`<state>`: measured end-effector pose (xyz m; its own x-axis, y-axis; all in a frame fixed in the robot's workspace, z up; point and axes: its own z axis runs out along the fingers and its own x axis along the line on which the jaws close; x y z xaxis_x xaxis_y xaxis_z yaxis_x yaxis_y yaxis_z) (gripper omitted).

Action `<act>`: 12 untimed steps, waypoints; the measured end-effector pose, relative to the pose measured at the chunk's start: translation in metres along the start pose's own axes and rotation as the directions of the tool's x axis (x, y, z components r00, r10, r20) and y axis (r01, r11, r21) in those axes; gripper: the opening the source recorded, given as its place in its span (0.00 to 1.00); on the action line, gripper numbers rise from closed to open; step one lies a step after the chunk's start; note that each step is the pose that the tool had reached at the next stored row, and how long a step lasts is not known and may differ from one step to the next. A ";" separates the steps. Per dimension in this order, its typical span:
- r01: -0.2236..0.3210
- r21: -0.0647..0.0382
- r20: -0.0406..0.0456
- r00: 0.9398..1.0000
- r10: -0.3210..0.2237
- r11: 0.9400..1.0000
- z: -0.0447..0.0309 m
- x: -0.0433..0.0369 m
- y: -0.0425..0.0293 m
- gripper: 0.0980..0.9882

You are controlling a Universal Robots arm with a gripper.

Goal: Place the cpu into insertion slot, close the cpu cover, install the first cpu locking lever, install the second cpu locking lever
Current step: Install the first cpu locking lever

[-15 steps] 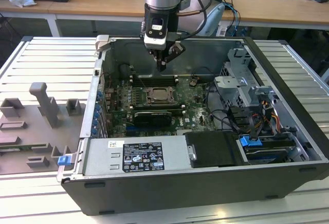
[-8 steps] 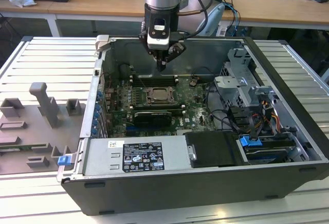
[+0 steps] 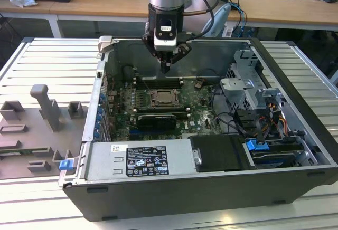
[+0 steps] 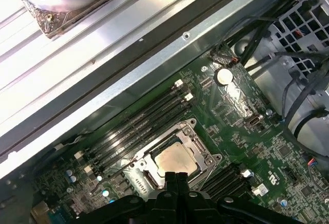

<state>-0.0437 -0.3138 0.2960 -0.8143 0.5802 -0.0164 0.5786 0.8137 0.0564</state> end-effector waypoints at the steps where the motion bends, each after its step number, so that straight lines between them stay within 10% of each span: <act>1: 0.006 0.000 0.000 1.000 -0.006 1.000 0.0000 0.0000 0.0000 0.01; 12: 0.146 -0.003 -0.008 0.989 -0.146 0.989 0.0000 0.0000 0.0000 0.01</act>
<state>-0.0437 -0.3138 0.2960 -0.8903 0.4551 -0.0164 0.4536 0.8894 0.0564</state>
